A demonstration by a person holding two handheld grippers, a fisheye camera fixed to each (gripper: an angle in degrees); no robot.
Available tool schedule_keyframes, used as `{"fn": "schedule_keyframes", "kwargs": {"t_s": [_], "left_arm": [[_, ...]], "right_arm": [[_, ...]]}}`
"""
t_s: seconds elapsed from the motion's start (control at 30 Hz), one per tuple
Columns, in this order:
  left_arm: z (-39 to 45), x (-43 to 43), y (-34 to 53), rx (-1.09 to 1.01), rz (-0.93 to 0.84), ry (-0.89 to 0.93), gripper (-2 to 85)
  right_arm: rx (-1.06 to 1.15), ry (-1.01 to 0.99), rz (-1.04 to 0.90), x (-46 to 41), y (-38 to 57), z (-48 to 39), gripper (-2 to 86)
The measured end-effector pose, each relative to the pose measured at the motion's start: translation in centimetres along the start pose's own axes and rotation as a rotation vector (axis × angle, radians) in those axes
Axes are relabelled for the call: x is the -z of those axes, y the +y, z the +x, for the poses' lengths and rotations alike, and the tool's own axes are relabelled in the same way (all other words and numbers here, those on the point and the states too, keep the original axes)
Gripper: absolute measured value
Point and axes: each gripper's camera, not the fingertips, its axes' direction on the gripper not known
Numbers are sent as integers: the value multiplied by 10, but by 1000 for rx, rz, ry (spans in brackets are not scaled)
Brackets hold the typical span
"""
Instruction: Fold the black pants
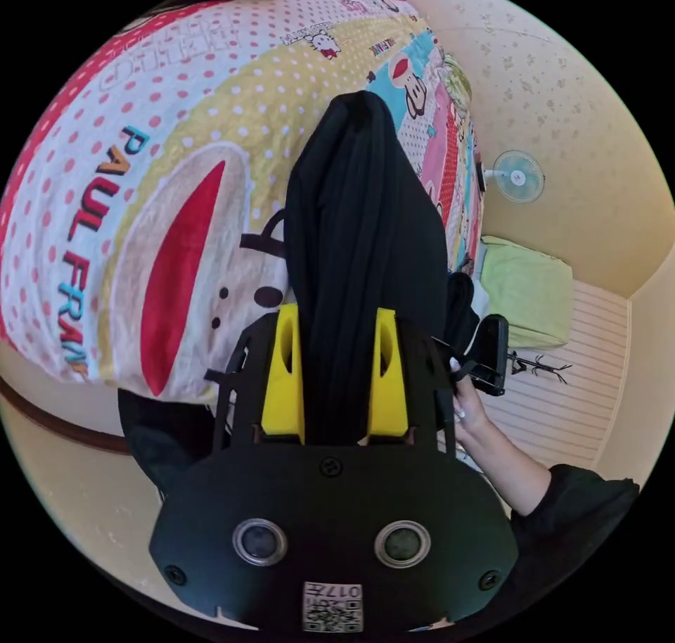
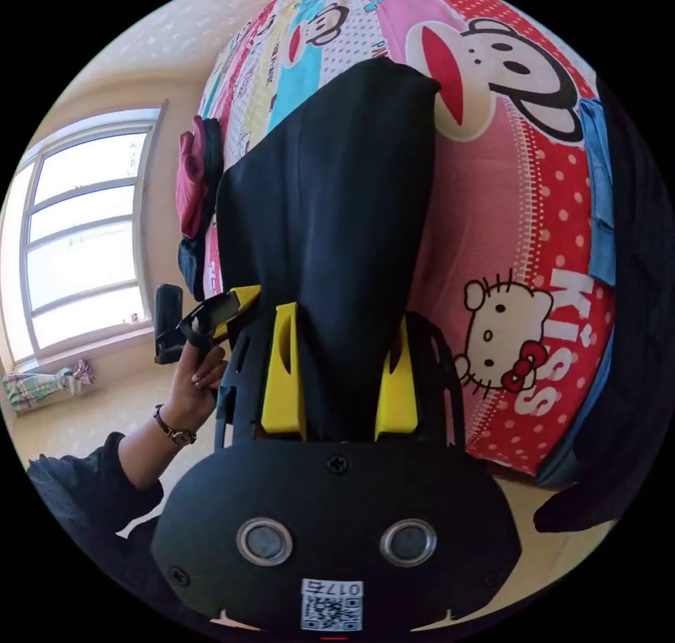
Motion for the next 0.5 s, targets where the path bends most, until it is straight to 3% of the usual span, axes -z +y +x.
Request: {"fn": "schedule_keyframes", "kwargs": {"t_s": [0.07, 0.2, 0.33, 0.5], "left_arm": [[3, 8, 12, 37, -57, 2, 121], [36, 43, 49, -64, -119, 66, 102], [81, 73, 79, -132, -119, 141, 103], [186, 67, 80, -354, -149, 187, 104]], "right_arm": [[17, -71, -109, 12, 9, -4, 114], [137, -85, -144, 58, 40, -28, 101], [216, -171, -68, 140, 86, -43, 99], [313, -102, 95, 257, 125, -41, 102]]}}
